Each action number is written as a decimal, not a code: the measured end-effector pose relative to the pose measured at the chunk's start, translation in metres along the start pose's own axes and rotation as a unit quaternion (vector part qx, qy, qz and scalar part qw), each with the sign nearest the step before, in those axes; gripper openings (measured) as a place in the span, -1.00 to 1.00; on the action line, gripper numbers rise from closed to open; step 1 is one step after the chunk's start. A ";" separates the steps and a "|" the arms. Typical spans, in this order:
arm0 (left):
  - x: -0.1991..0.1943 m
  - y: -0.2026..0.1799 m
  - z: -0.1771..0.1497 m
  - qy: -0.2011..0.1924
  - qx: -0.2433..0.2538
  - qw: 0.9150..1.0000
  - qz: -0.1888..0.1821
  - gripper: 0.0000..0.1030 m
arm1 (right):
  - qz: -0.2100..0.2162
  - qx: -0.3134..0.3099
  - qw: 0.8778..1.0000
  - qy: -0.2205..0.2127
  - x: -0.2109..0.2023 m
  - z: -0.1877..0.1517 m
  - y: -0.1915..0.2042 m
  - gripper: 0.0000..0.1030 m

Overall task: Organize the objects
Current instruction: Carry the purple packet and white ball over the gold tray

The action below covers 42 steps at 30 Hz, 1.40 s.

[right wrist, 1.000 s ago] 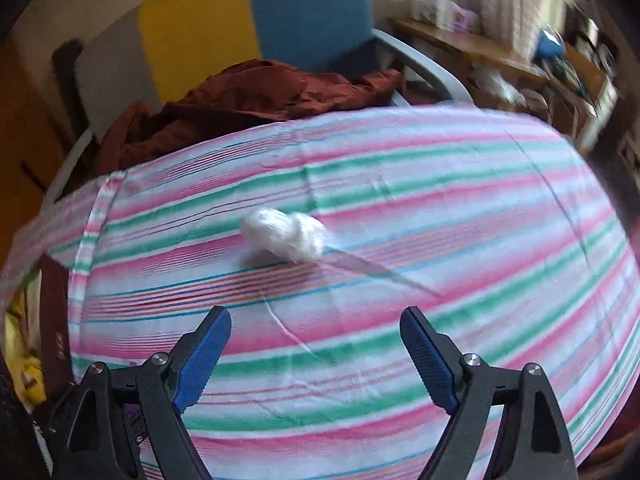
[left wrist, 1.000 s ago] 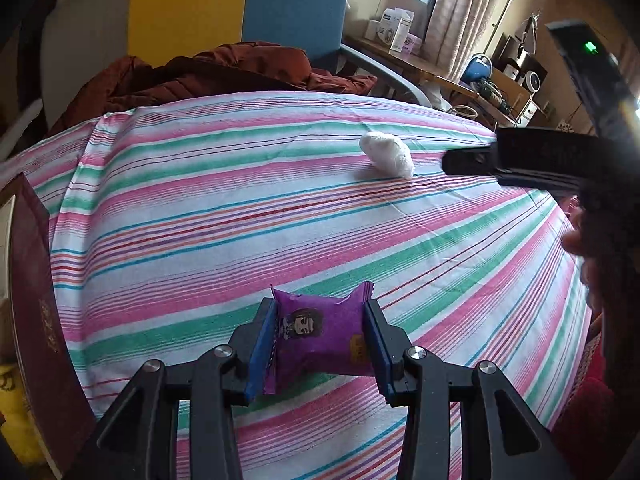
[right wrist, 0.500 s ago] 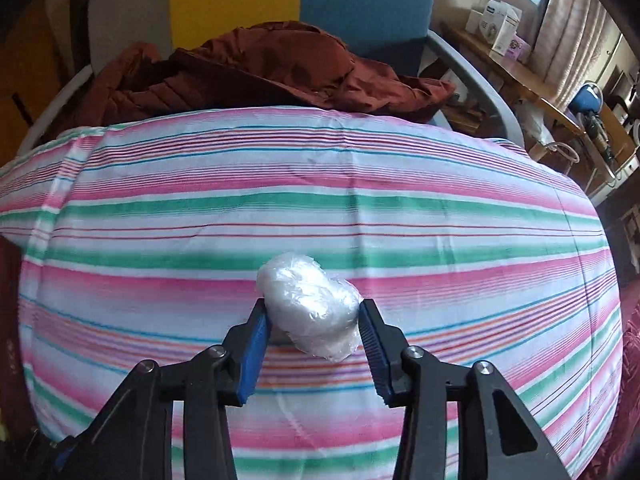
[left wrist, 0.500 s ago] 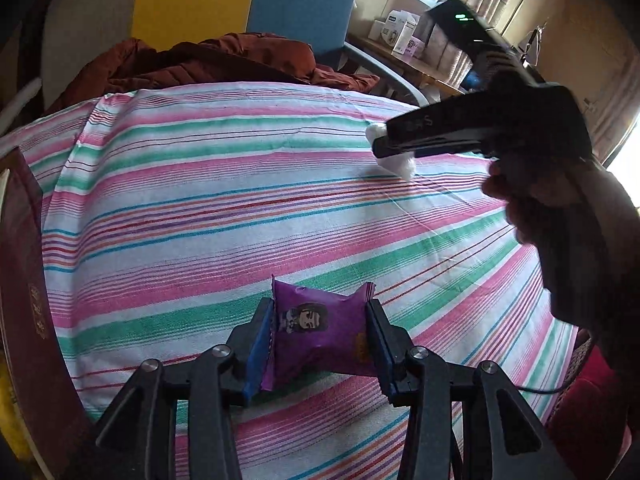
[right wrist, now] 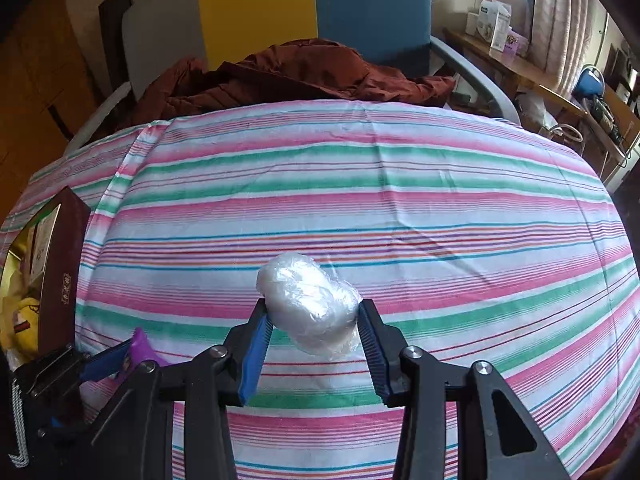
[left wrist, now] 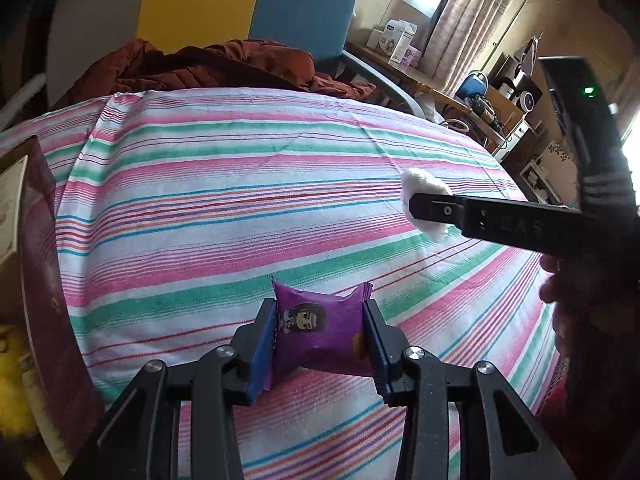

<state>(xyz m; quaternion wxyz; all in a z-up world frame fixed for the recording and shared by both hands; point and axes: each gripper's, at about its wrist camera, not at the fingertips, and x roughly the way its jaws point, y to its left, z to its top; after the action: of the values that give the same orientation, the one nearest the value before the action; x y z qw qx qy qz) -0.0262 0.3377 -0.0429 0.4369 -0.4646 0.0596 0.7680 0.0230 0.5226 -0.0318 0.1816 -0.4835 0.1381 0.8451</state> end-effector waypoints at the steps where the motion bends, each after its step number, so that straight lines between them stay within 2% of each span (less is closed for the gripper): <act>1: -0.002 -0.002 -0.001 -0.001 0.000 1.000 0.002 -0.18 | -0.002 -0.003 1.000 -0.001 0.000 0.000 -0.001 -0.15; 3: -0.005 -0.006 -0.002 -0.004 0.002 1.000 0.006 -0.18 | -0.013 -0.014 1.000 -0.003 0.001 0.000 0.002 -0.15; 10: -0.016 -0.020 -0.010 -0.009 0.023 0.999 0.030 -0.17 | -0.002 -0.044 0.999 -0.016 -0.005 -0.001 0.016 -0.15; 23: -0.066 -0.024 -0.006 -0.056 0.041 0.995 0.067 -0.16 | 0.000 -0.055 0.998 -0.018 -0.005 -0.003 0.017 -0.15; 42: -0.124 0.005 -0.025 -0.099 0.018 0.990 0.094 -0.15 | -0.019 -0.078 0.997 -0.006 0.003 -0.008 0.025 -0.15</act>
<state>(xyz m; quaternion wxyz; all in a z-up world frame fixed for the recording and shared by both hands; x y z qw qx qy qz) 0.0099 0.2463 0.0369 0.3745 -0.3705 0.0735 0.8468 0.0166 0.4975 -0.0363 0.1607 -0.4936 0.0613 0.8525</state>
